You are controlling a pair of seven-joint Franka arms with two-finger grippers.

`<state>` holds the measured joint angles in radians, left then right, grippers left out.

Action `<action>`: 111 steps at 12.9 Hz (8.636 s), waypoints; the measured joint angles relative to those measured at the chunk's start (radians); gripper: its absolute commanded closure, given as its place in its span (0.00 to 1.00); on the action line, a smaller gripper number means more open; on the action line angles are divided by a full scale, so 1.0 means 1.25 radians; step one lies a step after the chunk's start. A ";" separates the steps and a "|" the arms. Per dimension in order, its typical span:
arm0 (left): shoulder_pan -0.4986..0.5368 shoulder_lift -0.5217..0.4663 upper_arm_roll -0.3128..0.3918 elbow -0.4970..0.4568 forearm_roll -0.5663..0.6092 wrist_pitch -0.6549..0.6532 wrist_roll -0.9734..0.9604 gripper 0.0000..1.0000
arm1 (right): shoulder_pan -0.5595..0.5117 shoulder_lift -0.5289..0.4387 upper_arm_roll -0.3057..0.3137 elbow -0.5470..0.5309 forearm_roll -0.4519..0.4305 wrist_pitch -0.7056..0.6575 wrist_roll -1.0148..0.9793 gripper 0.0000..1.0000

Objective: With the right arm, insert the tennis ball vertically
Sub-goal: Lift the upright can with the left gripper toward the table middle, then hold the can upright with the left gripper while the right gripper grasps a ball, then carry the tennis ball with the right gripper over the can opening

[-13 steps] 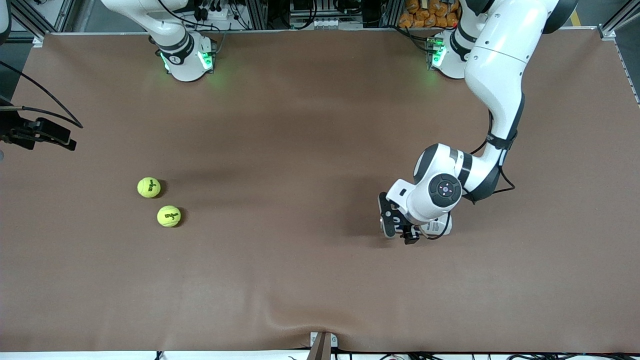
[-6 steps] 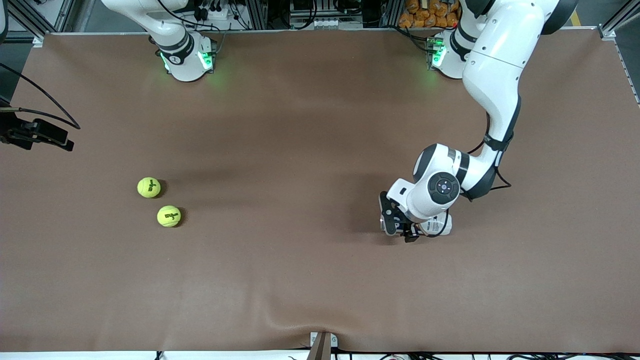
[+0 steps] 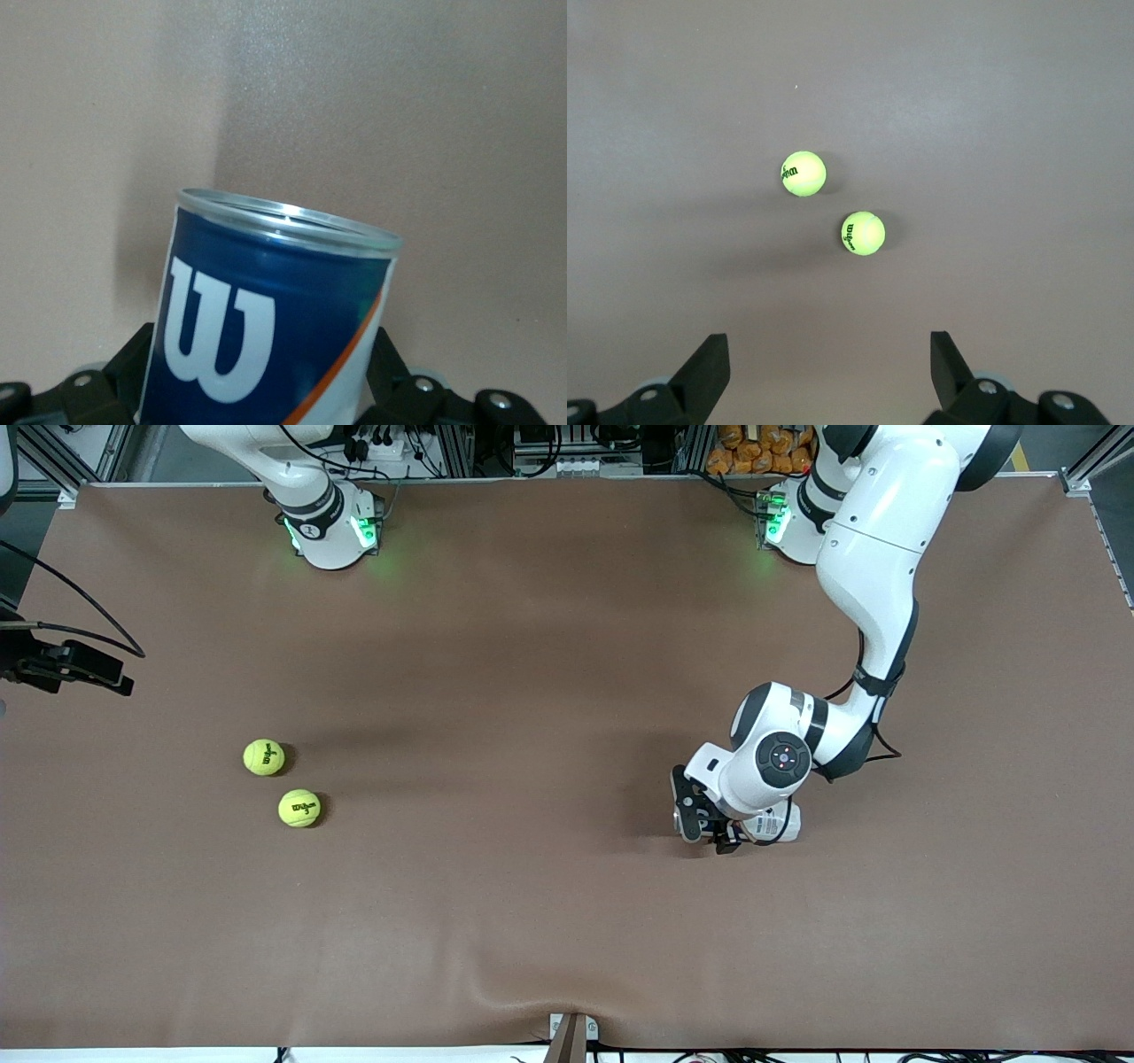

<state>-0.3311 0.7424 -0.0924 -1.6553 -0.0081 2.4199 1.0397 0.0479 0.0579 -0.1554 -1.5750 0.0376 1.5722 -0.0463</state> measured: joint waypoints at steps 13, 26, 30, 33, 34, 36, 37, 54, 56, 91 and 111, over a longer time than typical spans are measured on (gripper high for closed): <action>0.000 0.000 -0.002 0.006 0.000 0.005 0.001 0.32 | -0.002 0.000 0.001 0.004 0.000 0.007 0.000 0.00; 0.004 -0.100 -0.036 0.036 -0.103 -0.057 -0.001 0.34 | -0.001 -0.064 0.003 -0.020 0.000 -0.001 -0.006 0.00; 0.005 -0.117 -0.060 0.037 -0.145 -0.059 -0.066 0.36 | -0.001 -0.064 0.004 -0.024 0.000 -0.001 -0.006 0.00; 0.002 -0.123 -0.089 0.039 -0.149 -0.059 -0.162 0.36 | -0.001 -0.064 0.004 -0.024 0.000 -0.001 -0.006 0.00; 0.000 -0.128 -0.092 0.039 -0.149 -0.059 -0.193 0.36 | -0.001 -0.064 0.004 -0.024 0.000 -0.002 -0.006 0.00; -0.006 -0.139 -0.092 0.039 -0.149 -0.059 -0.259 0.36 | -0.001 -0.064 0.004 -0.024 0.000 -0.003 -0.006 0.00; -0.014 -0.145 -0.093 0.039 -0.149 -0.059 -0.301 0.37 | -0.001 -0.064 0.004 -0.025 0.000 -0.003 -0.006 0.00; -0.204 -0.174 -0.092 0.083 0.328 0.064 -1.417 0.37 | 0.014 -0.034 0.014 -0.041 0.005 0.040 -0.066 0.00; -0.212 -0.174 -0.092 0.091 0.440 0.081 -1.540 0.37 | 0.032 0.030 0.015 -0.061 0.004 0.101 -0.066 0.00; -0.422 0.066 -0.085 0.119 1.588 -0.292 -2.791 0.36 | 0.099 0.372 0.016 -0.342 0.004 0.803 -0.056 0.36; -0.433 0.142 -0.078 0.122 1.673 -0.382 -2.849 0.32 | 0.120 0.296 0.018 -0.146 0.004 0.502 0.011 0.89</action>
<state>-0.8718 0.9202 -0.1893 -1.5031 2.0831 1.9426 -2.5218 0.1983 0.4275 -0.1332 -1.7574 0.0432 2.1995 -0.0322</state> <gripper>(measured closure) 0.344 0.335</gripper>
